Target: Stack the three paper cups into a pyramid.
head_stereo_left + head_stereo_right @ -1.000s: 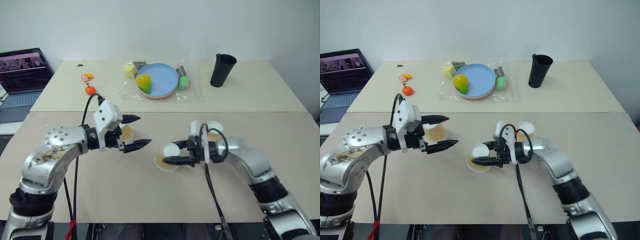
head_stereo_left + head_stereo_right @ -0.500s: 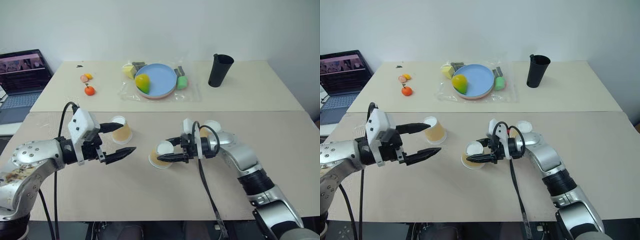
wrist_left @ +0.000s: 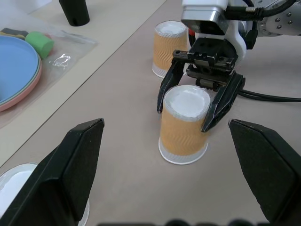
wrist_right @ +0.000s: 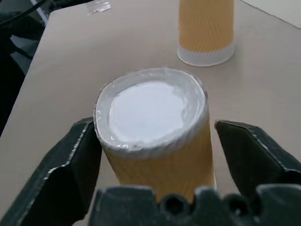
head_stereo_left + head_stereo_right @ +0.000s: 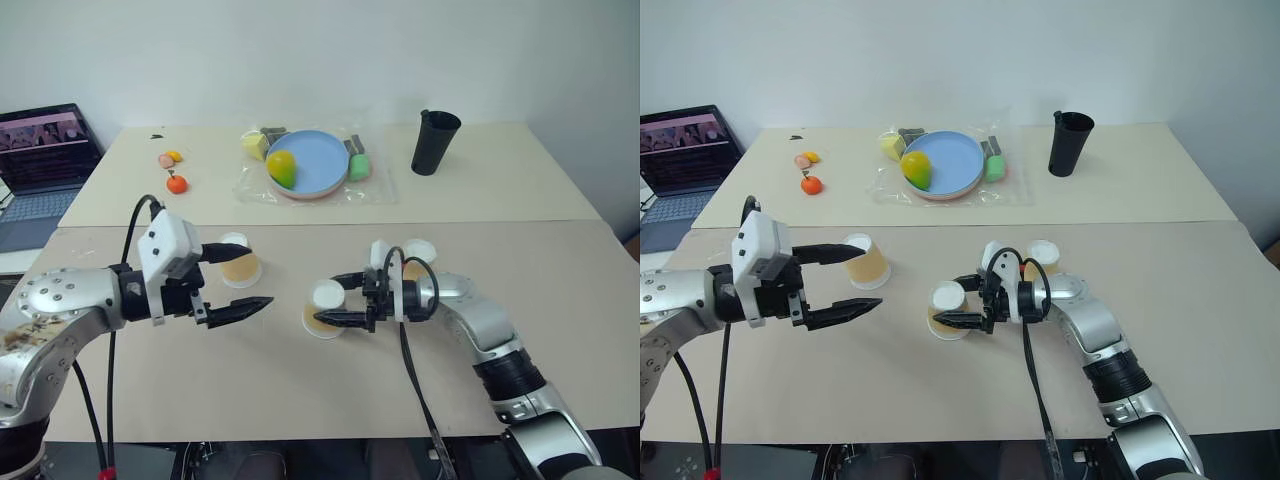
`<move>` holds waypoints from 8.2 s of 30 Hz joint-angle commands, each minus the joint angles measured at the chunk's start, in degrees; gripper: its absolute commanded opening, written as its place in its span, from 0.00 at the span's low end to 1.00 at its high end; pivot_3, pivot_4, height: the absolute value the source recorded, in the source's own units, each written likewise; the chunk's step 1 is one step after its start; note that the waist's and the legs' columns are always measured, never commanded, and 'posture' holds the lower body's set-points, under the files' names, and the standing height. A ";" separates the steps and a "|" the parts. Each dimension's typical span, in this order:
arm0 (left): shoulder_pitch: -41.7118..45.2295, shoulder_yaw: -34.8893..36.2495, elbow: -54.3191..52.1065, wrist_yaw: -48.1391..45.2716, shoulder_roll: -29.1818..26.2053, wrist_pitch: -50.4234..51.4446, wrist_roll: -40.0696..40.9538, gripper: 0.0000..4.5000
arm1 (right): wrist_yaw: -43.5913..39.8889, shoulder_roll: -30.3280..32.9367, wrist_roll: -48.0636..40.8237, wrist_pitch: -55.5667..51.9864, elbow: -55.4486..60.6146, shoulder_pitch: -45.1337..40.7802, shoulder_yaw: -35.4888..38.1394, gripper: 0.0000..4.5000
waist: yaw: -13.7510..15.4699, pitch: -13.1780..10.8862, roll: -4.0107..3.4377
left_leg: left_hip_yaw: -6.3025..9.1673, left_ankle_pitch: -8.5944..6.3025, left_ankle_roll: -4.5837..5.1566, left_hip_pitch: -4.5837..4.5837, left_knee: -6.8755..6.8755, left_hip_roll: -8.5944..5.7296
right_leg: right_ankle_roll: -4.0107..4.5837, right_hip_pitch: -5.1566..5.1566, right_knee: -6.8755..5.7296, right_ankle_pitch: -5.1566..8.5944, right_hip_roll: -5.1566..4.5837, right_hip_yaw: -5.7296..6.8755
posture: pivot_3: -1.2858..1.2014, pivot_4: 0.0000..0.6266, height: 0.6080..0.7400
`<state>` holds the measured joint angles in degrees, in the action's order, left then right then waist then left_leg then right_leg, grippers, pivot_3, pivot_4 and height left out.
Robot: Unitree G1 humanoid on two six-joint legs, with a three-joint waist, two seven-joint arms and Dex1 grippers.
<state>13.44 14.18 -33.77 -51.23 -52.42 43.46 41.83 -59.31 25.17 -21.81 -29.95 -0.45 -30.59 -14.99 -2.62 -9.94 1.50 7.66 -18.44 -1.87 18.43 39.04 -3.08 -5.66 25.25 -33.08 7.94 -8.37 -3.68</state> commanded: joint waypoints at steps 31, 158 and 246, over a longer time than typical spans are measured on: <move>18.14 -13.93 17.49 -12.87 4.71 -9.08 -6.12 1.00 | 17.45 15.55 -3.60 -2.08 16.59 26.62 35.37 0.97 | 0.29 -0.06 0.11 | -0.12 -0.06 0.11 0.08 0.03 -0.02 | -0.24 -0.19 0.14 0.13 0.00 -0.04 | 0.52 0.24 0.82; 0.82 -0.37 15.72 -4.30 7.61 -3.63 0.35 1.00 | -0.13 25.52 -14.78 -9.49 19.75 18.80 29.77 0.99 | 0.24 -0.12 0.20 | -0.24 -0.15 0.27 -0.04 0.17 0.03 | -0.12 -0.15 0.01 0.09 0.01 -0.17 | 0.52 0.24 0.82; 33.62 -15.45 32.64 -24.35 17.93 -1.44 -0.74 0.59 | 2.40 28.38 -21.31 -11.12 30.58 35.29 38.51 1.00 | 1.79 -0.15 0.29 | -0.23 -0.16 0.30 0.01 0.19 -0.02 | -0.18 -0.20 0.11 0.10 0.01 -0.16 | 0.52 0.24 0.82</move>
<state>44.02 -3.21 -0.85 -74.65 -34.90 40.49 38.07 -56.35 52.93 -42.13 -41.52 27.15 3.88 21.65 -0.82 -10.10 1.79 7.43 -18.60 -1.57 18.46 39.23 -3.09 -5.93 25.04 -32.99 8.10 -8.36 -3.85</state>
